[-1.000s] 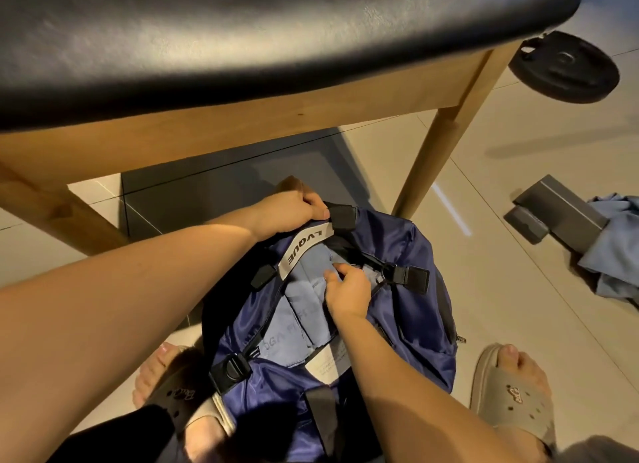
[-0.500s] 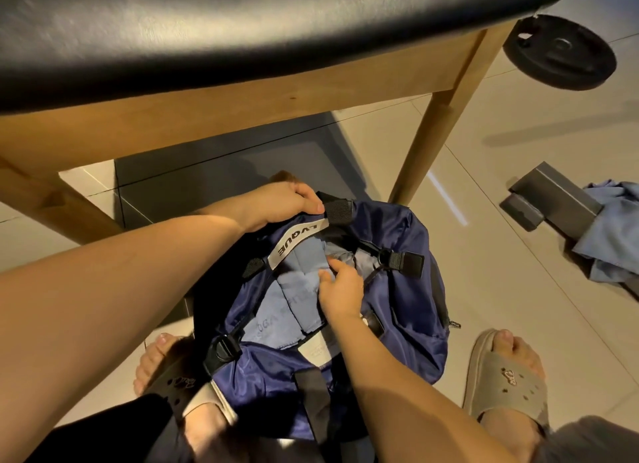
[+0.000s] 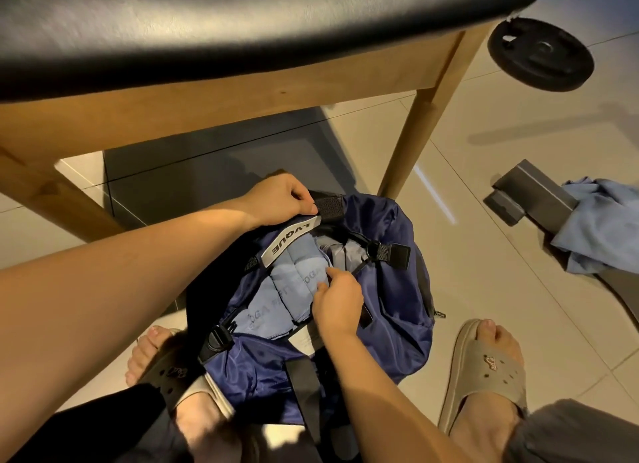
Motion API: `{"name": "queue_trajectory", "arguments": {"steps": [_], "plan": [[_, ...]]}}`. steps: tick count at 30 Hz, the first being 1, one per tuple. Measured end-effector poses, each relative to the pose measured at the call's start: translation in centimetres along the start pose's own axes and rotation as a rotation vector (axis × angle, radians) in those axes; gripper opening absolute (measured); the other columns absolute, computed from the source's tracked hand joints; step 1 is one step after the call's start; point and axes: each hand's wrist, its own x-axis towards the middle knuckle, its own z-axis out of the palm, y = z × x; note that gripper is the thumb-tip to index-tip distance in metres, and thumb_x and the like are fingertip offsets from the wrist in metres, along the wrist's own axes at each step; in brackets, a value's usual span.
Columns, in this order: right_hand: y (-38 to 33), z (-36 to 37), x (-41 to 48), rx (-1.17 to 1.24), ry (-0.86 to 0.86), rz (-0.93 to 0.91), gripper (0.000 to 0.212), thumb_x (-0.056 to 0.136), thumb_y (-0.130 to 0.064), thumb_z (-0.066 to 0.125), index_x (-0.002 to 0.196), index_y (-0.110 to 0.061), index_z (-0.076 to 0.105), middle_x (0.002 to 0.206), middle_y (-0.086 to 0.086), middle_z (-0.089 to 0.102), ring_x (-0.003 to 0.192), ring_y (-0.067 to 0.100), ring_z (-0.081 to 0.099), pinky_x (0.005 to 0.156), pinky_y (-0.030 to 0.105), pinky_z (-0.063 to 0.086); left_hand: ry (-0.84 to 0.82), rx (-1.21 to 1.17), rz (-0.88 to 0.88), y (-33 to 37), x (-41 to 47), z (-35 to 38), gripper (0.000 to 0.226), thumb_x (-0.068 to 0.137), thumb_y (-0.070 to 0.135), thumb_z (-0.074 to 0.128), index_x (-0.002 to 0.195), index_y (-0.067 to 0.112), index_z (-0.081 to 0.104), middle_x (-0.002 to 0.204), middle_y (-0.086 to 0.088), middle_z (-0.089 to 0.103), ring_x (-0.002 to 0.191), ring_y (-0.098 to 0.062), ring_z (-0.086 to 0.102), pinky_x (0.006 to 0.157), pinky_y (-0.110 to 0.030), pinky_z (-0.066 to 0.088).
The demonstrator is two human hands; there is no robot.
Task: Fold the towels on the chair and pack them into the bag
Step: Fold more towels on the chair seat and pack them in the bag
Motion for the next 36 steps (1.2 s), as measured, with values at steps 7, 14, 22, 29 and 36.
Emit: {"name": "queue_trajectory", "arguments": {"steps": [7, 14, 22, 29, 36], "plan": [[1.2, -3.2, 0.0, -0.039, -0.081, -0.127, 0.022, 0.097, -0.005, 0.05, 0.109, -0.003, 0.068, 0.105, 0.019, 0.069, 0.086, 0.034, 0.061, 0.065, 0.035, 0.04, 0.032, 0.108, 0.113, 0.1, -0.2, 0.7, 0.013, 0.085, 0.033, 0.079, 0.08, 0.024, 0.071, 0.071, 0.009, 0.069, 0.068, -0.014, 0.064, 0.067, -0.03, 0.048], [3.5, -5.4, 0.5, -0.658, -0.194, -0.475, 0.047, 0.093, -0.008, 0.057, 0.139, -0.013, 0.049, 0.14, 0.007, 0.047, 0.097, 0.035, 0.063, 0.058, 0.038, 0.045, 0.308, 0.925, 0.73, -1.2, -3.1, 3.6, 0.036, 0.089, 0.037, 0.064, 0.117, 0.016, 0.058, 0.115, -0.008, 0.054, 0.102, -0.028, 0.051, 0.085, -0.04, 0.039], [4.3, -7.8, -1.1, -1.014, -0.178, -0.531, 0.029, 0.099, -0.009, 0.05, 0.127, -0.008, 0.057, 0.122, 0.013, 0.06, 0.096, 0.031, 0.066, 0.058, 0.034, 0.034, 0.208, 1.07, 0.63, -2.4, -2.0, 5.1, 0.053, 0.089, 0.043, 0.063, 0.132, 0.013, 0.058, 0.116, -0.006, 0.058, 0.108, -0.028, 0.05, 0.091, -0.039, 0.036], [7.0, -14.0, -2.4, -0.815, 0.072, -0.781, 0.026, 0.068, -0.016, 0.083, 0.07, -0.017, 0.057, 0.063, 0.003, 0.053, 0.047, 0.025, 0.049, 0.039, 0.028, 0.017, 0.129, 0.985, 0.901, -0.4, -2.2, 6.7, 0.03, 0.093, 0.045, 0.061, 0.107, 0.019, 0.065, 0.101, -0.002, 0.058, 0.095, -0.024, 0.053, 0.084, -0.038, 0.04], [9.7, -16.1, -3.4, -0.652, 0.034, -0.736, 0.044, 0.075, -0.001, 0.075, 0.116, -0.013, 0.067, 0.09, 0.005, 0.061, 0.065, 0.029, 0.06, 0.044, 0.033, 0.033, 0.324, 0.842, 0.684, 1.0, -3.0, 6.2, 0.059, 0.082, 0.048, 0.076, 0.126, 0.013, 0.058, 0.12, -0.013, 0.059, 0.107, -0.033, 0.053, 0.087, -0.045, 0.041]]}}
